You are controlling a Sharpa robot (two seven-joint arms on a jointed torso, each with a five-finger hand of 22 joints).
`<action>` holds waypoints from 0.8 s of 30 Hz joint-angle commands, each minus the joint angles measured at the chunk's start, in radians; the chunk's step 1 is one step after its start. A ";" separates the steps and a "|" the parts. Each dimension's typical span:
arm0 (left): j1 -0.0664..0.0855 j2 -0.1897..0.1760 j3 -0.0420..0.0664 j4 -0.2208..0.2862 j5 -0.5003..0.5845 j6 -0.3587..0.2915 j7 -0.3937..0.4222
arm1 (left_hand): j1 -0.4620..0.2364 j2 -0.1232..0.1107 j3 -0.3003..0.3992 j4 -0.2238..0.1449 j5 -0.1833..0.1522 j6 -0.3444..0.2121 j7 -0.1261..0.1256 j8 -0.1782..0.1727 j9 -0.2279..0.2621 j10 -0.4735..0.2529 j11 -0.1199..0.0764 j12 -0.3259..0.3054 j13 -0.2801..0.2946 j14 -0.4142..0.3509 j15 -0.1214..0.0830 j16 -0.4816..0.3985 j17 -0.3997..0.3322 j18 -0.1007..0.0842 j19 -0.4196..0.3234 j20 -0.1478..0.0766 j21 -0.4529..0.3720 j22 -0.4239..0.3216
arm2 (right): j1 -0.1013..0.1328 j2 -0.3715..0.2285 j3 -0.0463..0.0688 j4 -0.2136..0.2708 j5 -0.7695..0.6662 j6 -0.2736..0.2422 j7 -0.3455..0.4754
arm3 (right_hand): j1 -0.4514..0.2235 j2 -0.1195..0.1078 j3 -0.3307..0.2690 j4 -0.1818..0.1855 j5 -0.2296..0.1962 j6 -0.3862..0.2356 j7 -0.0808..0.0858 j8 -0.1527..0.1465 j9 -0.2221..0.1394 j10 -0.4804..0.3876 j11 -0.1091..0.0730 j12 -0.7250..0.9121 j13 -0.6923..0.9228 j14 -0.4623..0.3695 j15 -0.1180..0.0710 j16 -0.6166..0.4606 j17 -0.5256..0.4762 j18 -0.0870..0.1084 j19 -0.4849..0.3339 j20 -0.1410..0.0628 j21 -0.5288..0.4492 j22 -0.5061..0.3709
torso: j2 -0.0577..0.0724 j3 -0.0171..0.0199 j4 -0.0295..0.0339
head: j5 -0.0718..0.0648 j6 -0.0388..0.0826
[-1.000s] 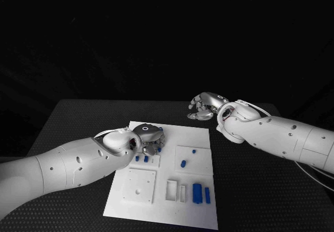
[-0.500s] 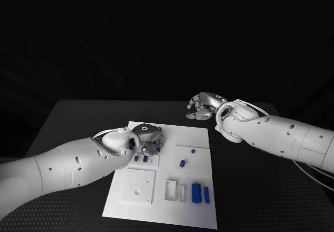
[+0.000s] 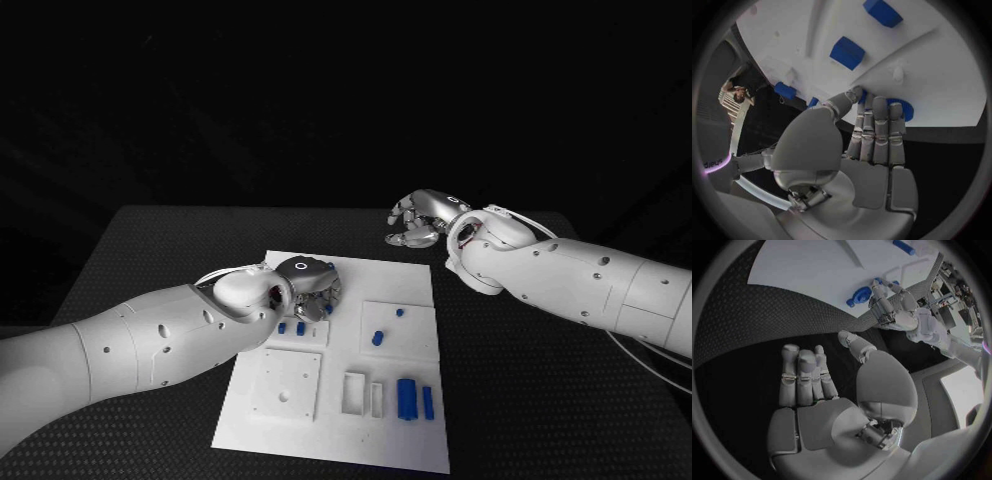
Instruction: Assemble the parts on the task board
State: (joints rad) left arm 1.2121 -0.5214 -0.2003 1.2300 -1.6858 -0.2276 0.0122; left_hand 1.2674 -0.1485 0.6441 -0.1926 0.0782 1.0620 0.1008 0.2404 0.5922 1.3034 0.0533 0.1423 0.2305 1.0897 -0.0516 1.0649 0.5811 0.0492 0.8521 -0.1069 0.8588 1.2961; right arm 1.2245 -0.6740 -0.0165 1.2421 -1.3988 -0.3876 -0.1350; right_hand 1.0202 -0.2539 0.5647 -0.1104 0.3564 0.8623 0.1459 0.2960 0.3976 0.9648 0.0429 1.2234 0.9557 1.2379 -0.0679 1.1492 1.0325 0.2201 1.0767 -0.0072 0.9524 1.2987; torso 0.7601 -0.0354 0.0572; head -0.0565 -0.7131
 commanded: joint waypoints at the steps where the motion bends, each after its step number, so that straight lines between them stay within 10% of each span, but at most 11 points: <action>1: -0.014 0.003 -0.008 -0.004 -0.009 0.042 0.006 | 0.007 0.017 0.001 -0.009 0.005 0.013 -0.001 0.007 0.003 0.012 -0.003 0.004 0.004 0.014 -0.003 0.000 -0.001 0.004 0.012 -0.041 0.000 0.001 | 0.000 0.001 0.000 0.001 -0.002 0.007 0.007 | -0.006 0.005 0.000 -0.001 -0.003 0.001 0.008 -0.006 -0.001 -0.001 -0.002 -0.005 -0.002 -0.002 -0.001 -0.004 -0.002 0.042 -0.003 0.001 -0.006 -0.001 | 0.000 0.0001 -0.0002 | 0.000 -0.001; 17: -0.020 -0.024 -0.005 0.032 0.047 -0.056 0.016 | -0.002 0.027 0.003 -0.018 0.007 0.029 -0.008 0.015 0.001 0.036 -0.011 -0.002 0.002 0.046 -0.014 0.002 0.000 0.008 0.043 -0.052 0.005 0.005 | 0.000 0.003 0.000 0.003 -0.002 0.005 0.008 | -0.006 0.005 0.000 -0.001 -0.002 0.001 0.008 -0.006 -0.001 0.000 -0.002 -0.004 -0.003 -0.001 -0.001 -0.004 -0.002 0.042 -0.002 0.002 -0.007 -0.001 | 0.000 -0.0005 0.0000 | 0.003 0.008; 24: -0.020 -0.041 0.026 0.053 0.092 -0.077 0.036 | -0.006 0.025 0.003 -0.019 0.014 0.030 -0.008 0.015 0.000 0.038 -0.012 -0.005 0.001 0.045 -0.014 -0.001 0.000 0.007 0.045 -0.052 0.005 0.006 | 0.000 0.003 0.000 0.002 -0.002 0.005 0.008 | -0.006 0.005 0.000 -0.001 -0.002 0.001 0.008 -0.005 -0.001 0.000 -0.002 -0.004 -0.003 -0.001 -0.001 -0.004 -0.003 0.042 -0.002 0.002 -0.007 -0.001 | -0.001 -0.0001 0.0008 | 0.004 0.012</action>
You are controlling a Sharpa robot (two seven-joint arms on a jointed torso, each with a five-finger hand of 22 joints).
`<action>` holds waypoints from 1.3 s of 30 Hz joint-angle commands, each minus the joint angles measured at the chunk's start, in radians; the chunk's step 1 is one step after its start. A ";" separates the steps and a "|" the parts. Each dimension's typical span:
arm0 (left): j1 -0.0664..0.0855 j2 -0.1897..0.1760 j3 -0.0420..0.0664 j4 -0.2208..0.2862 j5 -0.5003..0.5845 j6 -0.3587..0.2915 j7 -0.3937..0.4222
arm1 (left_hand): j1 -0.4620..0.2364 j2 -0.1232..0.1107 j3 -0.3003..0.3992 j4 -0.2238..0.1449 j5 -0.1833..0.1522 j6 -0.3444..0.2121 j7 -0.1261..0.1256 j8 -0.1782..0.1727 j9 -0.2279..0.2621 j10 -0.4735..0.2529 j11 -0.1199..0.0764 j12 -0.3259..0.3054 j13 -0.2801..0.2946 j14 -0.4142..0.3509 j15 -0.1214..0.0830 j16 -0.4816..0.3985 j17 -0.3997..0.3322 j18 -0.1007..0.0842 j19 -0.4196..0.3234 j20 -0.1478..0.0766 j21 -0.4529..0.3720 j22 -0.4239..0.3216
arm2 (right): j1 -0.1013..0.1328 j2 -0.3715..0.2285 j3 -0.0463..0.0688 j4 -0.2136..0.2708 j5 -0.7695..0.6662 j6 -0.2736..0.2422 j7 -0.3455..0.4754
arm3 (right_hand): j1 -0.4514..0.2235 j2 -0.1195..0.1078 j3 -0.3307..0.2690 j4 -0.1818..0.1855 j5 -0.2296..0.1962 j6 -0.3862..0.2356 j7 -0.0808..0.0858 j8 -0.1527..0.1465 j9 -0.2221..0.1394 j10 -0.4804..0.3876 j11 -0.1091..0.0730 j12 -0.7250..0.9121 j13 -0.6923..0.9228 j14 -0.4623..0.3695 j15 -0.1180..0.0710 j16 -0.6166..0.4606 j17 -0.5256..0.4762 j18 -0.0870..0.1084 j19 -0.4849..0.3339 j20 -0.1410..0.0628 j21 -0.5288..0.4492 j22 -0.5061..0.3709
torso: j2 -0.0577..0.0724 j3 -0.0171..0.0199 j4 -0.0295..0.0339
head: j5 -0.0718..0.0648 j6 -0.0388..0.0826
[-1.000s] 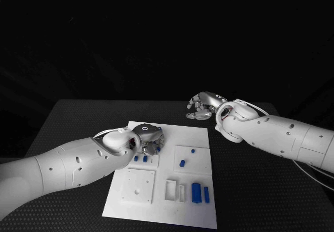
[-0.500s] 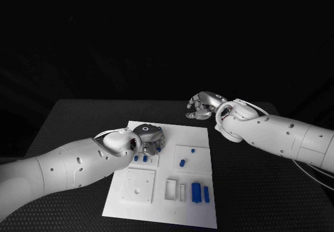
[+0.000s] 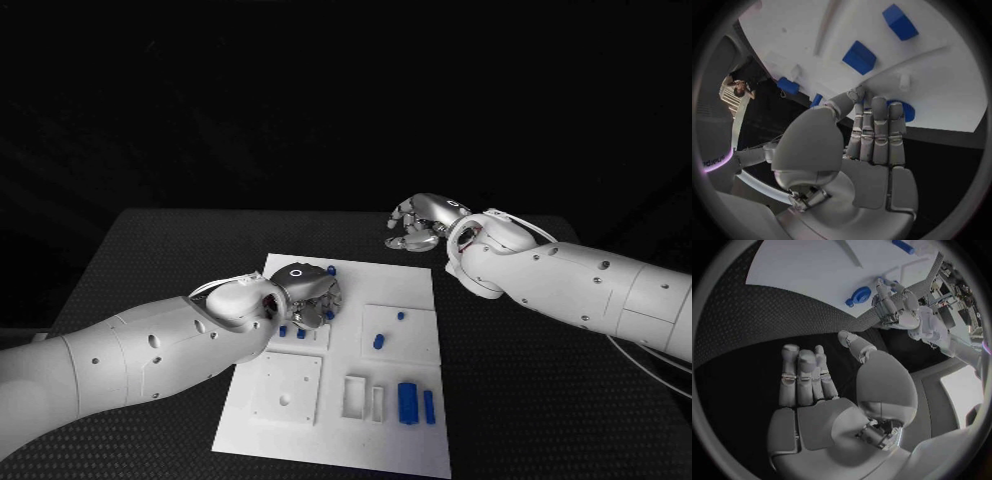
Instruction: Assemble the parts on the task board
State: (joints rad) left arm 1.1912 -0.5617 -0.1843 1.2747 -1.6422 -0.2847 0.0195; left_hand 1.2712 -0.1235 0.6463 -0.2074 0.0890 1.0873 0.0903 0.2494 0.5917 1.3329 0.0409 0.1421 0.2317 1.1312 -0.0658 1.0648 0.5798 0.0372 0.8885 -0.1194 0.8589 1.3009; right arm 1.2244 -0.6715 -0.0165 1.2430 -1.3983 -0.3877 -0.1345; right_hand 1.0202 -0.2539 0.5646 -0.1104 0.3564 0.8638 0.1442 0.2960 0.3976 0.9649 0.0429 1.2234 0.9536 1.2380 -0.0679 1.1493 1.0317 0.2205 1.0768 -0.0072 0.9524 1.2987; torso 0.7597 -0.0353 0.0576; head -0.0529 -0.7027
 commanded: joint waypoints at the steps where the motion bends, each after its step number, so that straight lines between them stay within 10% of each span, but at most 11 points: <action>1: 0.001 -0.003 0.014 0.012 0.053 -0.020 0.029 | -0.010 0.000 0.001 -0.004 0.004 0.005 0.002 0.006 0.001 0.009 0.001 -0.005 0.000 0.003 0.000 -0.001 0.001 0.019 0.008 -0.040 0.005 0.001 | 0.000 0.000 0.000 0.000 -0.003 0.005 0.008 | -0.006 0.005 0.000 -0.001 -0.002 -0.001 0.009 -0.005 -0.001 0.000 -0.002 -0.004 -0.001 -0.001 -0.001 -0.004 -0.002 0.041 -0.002 0.002 -0.007 -0.001 | 0.000 -0.0002 0.0003 | 0.001 0.003; 16: 0.004 -0.084 0.079 0.075 0.121 0.036 0.029 | -0.011 -0.001 0.003 -0.005 0.010 0.006 0.002 0.007 0.000 0.010 0.000 -0.007 -0.001 0.004 -0.001 -0.002 0.002 0.019 0.009 -0.041 0.004 0.002 | 0.000 -0.007 0.000 0.000 -0.003 0.007 0.007 | -0.006 0.004 0.000 -0.002 -0.001 -0.001 0.009 -0.005 -0.001 0.001 -0.003 -0.004 -0.002 0.000 -0.002 -0.003 -0.002 0.041 -0.001 0.002 -0.007 -0.001 | -0.001 -0.0005 0.0017 | 0.004 0.005; 39: 0.012 -0.132 0.078 0.047 0.113 0.158 -0.006 | -0.014 0.002 0.004 -0.005 0.010 0.006 0.002 0.006 -0.002 0.013 0.000 -0.010 -0.002 0.000 -0.001 -0.003 0.003 0.016 0.006 -0.041 0.002 0.004 | 0.000 -0.007 0.000 -0.001 -0.003 0.009 0.007 | -0.006 0.004 -0.001 -0.003 -0.001 -0.001 0.009 -0.005 -0.001 0.001 -0.002 -0.003 -0.003 -0.001 -0.001 -0.004 -0.003 0.041 -0.001 0.002 -0.007 -0.001 | 0.001 -0.0010 -0.0001 | 0.022 0.006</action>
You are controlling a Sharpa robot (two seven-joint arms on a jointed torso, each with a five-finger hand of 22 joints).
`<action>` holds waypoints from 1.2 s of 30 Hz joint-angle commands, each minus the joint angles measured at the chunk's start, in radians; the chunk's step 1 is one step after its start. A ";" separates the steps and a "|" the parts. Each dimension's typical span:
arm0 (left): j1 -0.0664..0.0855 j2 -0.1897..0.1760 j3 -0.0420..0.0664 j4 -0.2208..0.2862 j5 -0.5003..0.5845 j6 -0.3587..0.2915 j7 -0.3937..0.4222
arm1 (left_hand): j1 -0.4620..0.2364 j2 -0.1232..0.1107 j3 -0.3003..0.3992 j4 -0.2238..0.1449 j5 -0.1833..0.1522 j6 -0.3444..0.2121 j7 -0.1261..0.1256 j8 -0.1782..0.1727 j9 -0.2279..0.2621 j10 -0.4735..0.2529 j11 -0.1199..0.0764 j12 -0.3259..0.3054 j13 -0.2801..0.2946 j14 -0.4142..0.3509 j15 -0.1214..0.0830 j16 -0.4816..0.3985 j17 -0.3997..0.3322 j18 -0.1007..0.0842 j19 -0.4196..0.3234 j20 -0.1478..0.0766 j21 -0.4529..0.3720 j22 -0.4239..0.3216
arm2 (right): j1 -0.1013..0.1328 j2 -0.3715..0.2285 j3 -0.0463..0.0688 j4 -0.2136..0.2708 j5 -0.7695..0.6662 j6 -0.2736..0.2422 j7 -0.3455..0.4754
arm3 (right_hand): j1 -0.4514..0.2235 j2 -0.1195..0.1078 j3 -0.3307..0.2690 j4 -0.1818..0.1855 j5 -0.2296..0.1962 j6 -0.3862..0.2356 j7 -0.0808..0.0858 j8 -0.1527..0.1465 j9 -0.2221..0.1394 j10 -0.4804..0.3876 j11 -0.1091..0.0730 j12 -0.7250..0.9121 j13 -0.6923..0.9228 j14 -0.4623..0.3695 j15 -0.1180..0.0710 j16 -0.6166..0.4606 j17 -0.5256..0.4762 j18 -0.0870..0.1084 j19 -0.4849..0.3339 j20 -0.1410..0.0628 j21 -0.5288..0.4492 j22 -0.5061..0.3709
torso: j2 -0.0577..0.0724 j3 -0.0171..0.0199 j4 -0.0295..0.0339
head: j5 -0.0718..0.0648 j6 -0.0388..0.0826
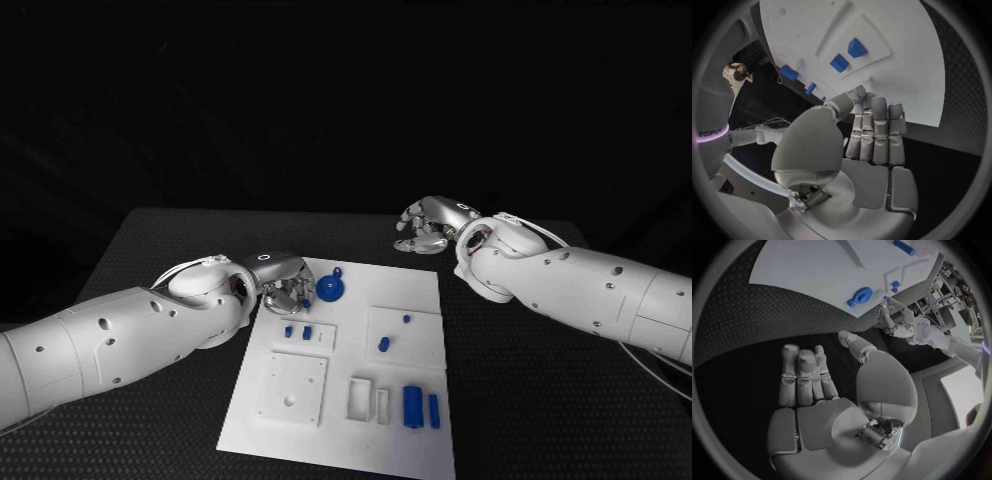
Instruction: Assemble the parts on the task board
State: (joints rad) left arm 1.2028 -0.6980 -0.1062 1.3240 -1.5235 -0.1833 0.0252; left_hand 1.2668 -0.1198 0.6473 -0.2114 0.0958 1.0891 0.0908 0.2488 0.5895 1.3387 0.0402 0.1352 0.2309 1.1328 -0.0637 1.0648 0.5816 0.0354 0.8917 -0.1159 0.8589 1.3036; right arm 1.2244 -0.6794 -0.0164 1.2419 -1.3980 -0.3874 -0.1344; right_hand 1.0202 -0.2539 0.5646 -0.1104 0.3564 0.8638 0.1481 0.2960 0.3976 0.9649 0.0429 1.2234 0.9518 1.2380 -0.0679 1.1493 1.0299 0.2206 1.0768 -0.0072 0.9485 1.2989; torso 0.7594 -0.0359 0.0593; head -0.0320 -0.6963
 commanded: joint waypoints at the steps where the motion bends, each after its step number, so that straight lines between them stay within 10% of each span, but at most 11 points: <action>1: 0.001 0.005 0.000 -0.003 -0.008 0.065 -0.014 | -0.010 -0.001 0.003 -0.001 0.004 0.004 0.001 0.007 0.001 0.007 0.001 -0.004 -0.001 -0.002 -0.003 -0.003 0.001 0.018 0.002 -0.044 0.002 0.002 | 0.000 0.000 0.000 0.000 -0.003 0.008 0.007 | -0.006 0.005 -0.001 -0.003 -0.001 -0.001 0.005 -0.005 -0.001 0.001 -0.003 -0.003 -0.002 -0.001 -0.001 -0.004 -0.001 0.041 -0.001 0.002 -0.003 -0.001 | 0.001 -0.0003 -0.0021 | 0.005 0.000; 36: 0.000 0.038 -0.003 -0.035 -0.070 0.097 -0.026 | -0.012 0.002 0.003 -0.003 0.003 0.006 0.001 0.008 0.000 0.011 0.001 -0.006 -0.001 -0.003 -0.003 -0.002 0.004 0.017 0.000 -0.045 0.002 0.006 | -0.001 0.001 0.000 0.000 -0.003 0.008 0.006 | -0.006 0.005 -0.001 -0.003 -0.001 -0.001 0.006 -0.005 -0.001 0.001 -0.002 -0.003 -0.003 -0.001 -0.001 -0.004 -0.002 0.041 -0.001 0.002 -0.004 -0.001 | 0.001 0.0004 -0.0032 | 0.008 -0.001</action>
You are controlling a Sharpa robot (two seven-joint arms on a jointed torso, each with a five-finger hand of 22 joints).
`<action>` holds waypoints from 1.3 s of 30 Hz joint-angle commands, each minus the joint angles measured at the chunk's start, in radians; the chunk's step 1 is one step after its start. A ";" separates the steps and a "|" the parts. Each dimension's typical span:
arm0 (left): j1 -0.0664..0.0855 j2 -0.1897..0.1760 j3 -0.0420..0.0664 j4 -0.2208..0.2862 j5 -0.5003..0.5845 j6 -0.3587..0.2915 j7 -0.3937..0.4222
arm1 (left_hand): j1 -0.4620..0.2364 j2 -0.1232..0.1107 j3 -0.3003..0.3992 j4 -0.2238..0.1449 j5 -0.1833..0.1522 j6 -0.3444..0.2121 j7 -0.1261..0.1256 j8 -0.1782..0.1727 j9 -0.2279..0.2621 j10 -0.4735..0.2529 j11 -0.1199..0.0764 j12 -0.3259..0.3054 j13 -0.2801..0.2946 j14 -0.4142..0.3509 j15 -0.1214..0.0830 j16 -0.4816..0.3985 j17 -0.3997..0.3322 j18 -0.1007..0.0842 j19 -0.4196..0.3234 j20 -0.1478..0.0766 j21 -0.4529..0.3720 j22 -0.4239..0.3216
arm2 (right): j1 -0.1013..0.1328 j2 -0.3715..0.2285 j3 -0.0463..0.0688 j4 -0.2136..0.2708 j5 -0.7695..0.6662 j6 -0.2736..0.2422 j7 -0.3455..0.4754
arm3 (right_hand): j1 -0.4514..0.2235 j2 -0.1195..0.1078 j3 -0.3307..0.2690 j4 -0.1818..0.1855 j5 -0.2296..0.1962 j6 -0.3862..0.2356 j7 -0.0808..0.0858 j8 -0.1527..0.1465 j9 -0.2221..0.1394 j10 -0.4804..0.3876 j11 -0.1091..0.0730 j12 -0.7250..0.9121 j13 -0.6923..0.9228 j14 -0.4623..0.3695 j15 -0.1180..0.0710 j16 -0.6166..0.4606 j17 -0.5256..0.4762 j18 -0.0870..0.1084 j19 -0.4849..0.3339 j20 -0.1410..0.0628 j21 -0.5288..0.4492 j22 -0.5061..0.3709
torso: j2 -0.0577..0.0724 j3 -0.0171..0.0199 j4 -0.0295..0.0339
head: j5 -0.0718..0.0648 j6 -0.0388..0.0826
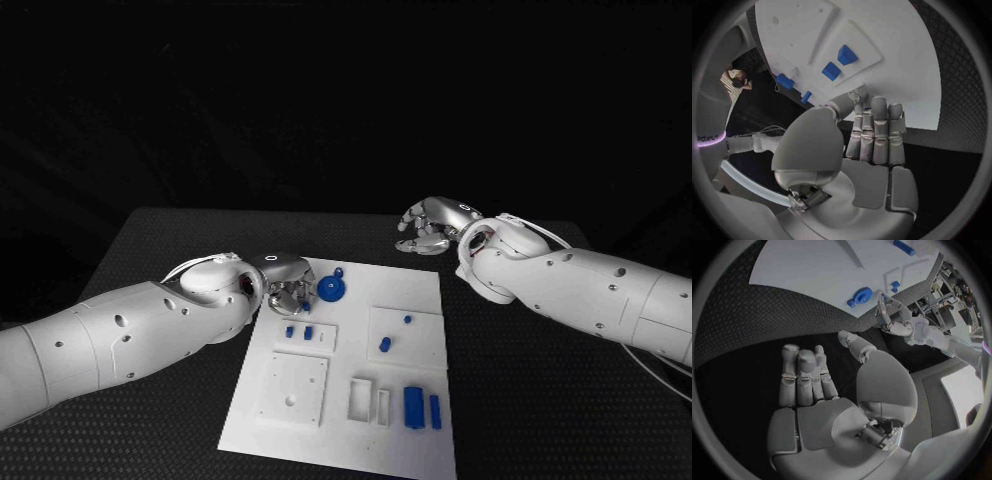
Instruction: Assemble the parts on the task board
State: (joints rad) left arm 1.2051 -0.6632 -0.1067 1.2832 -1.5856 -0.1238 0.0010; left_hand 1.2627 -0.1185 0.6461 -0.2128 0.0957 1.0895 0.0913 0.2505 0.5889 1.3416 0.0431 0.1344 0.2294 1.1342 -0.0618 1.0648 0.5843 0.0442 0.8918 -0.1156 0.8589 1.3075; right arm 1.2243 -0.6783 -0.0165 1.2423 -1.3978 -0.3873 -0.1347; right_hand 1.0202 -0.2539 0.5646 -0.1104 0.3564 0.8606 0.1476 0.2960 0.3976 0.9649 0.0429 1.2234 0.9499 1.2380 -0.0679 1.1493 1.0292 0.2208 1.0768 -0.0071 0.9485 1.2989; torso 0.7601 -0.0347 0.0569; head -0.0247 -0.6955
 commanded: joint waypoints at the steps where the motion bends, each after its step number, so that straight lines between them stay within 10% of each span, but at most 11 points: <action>1: -0.002 0.003 -0.002 0.006 -0.008 0.040 -0.001 | -0.008 0.001 0.005 -0.002 0.003 0.005 0.000 0.006 0.001 0.008 -0.002 -0.005 0.000 -0.004 -0.005 -0.002 0.001 0.008 0.000 -0.045 0.002 0.002 | 0.000 0.001 0.000 -0.001 -0.003 0.008 0.006 | -0.006 0.005 -0.001 -0.003 -0.001 0.002 0.006 -0.005 -0.001 0.001 -0.002 -0.003 -0.001 -0.001 -0.001 -0.004 -0.002 0.041 0.000 0.002 -0.004 -0.001 | 0.001 -0.0006 -0.0006 | 0.000 -0.002; 39: -0.002 0.007 -0.009 0.009 -0.011 0.093 -0.019 | -0.015 0.009 0.004 -0.006 -0.003 0.008 -0.001 0.008 -0.001 0.016 -0.004 -0.010 0.000 -0.003 -0.007 0.003 0.007 0.006 0.001 -0.048 0.004 0.010 | -0.002 0.000 0.000 0.002 -0.003 0.010 0.005 | -0.002 0.006 0.000 -0.007 -0.002 0.002 0.006 -0.005 -0.001 0.001 -0.003 -0.002 -0.004 0.000 -0.002 -0.003 -0.003 0.041 0.000 0.001 -0.005 -0.001 | 0.000 0.0004 0.0006 | 0.001 -0.005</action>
State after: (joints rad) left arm 1.2080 -0.6610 -0.1103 1.2948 -1.5920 -0.0789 -0.0143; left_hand 1.2535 -0.1147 0.6460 -0.2183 0.0956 1.0924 0.0884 0.2588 0.5908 1.3528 0.0392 0.1307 0.2291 1.1290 -0.0642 1.0648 0.5899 0.0428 0.8917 -0.1156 0.8589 1.3078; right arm 1.2232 -0.6789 -0.0165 1.2428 -1.3976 -0.3870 -0.1349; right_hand 1.0202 -0.2539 0.5646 -0.1104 0.3564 0.8622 0.1458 0.2960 0.3976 0.9649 0.0429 1.2234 0.9476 1.2380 -0.0679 1.1493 1.0275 0.2210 1.0768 -0.0071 0.9485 1.2989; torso 0.7602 -0.0347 0.0577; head -0.0258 -0.6988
